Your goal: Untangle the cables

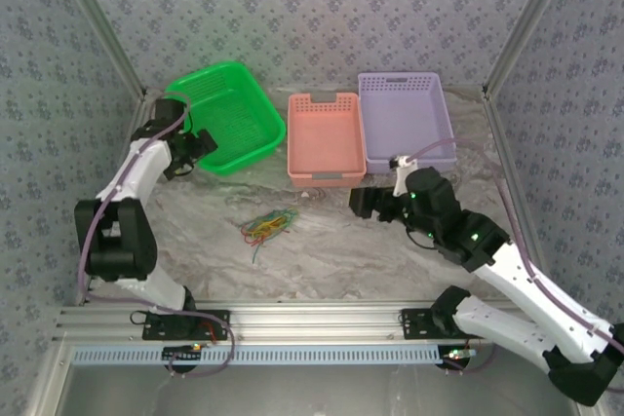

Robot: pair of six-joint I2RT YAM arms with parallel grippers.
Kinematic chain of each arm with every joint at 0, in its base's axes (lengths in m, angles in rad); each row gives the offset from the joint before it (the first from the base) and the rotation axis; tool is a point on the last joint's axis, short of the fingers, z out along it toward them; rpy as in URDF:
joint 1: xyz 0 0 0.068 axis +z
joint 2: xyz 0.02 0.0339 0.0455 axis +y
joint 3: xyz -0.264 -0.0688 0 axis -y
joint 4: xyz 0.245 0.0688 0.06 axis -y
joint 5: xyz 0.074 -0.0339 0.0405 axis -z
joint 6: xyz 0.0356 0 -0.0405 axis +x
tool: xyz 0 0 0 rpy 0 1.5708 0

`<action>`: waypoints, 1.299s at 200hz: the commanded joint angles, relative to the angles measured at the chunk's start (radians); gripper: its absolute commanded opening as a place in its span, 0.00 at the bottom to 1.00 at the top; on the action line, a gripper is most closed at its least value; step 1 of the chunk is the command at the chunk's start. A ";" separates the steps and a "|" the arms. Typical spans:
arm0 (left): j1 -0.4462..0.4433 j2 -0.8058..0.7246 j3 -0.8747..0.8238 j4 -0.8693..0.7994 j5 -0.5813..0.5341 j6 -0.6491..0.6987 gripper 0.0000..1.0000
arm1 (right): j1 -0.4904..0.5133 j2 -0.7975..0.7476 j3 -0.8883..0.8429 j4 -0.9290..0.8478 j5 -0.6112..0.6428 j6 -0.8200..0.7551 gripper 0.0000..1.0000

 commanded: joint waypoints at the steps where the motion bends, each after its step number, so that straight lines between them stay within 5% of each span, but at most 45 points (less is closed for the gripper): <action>1: 0.005 0.062 0.099 -0.024 0.043 0.043 0.95 | 0.074 0.020 -0.003 -0.027 0.082 0.038 0.90; 28: 0.004 0.149 0.106 0.001 0.035 0.062 0.78 | 0.121 0.050 -0.008 -0.018 0.097 0.049 0.89; 69: 0.000 0.138 0.064 0.029 -0.006 0.087 0.17 | 0.138 0.053 -0.022 -0.016 0.125 0.074 0.88; 106: -0.012 0.079 0.050 -0.062 -0.147 0.112 0.00 | 0.139 0.056 -0.023 -0.014 0.126 0.074 0.87; 146: -0.035 0.002 0.028 -0.155 -0.304 0.196 0.00 | 0.145 0.054 -0.024 -0.028 0.125 0.065 0.86; 205: -0.047 -0.059 -0.023 -0.222 -0.119 0.392 0.00 | 0.148 0.084 -0.030 -0.031 0.094 0.064 0.86; 260: -0.041 -0.032 0.012 -0.273 -0.242 0.491 0.00 | 0.179 0.111 -0.016 -0.014 0.085 0.064 0.86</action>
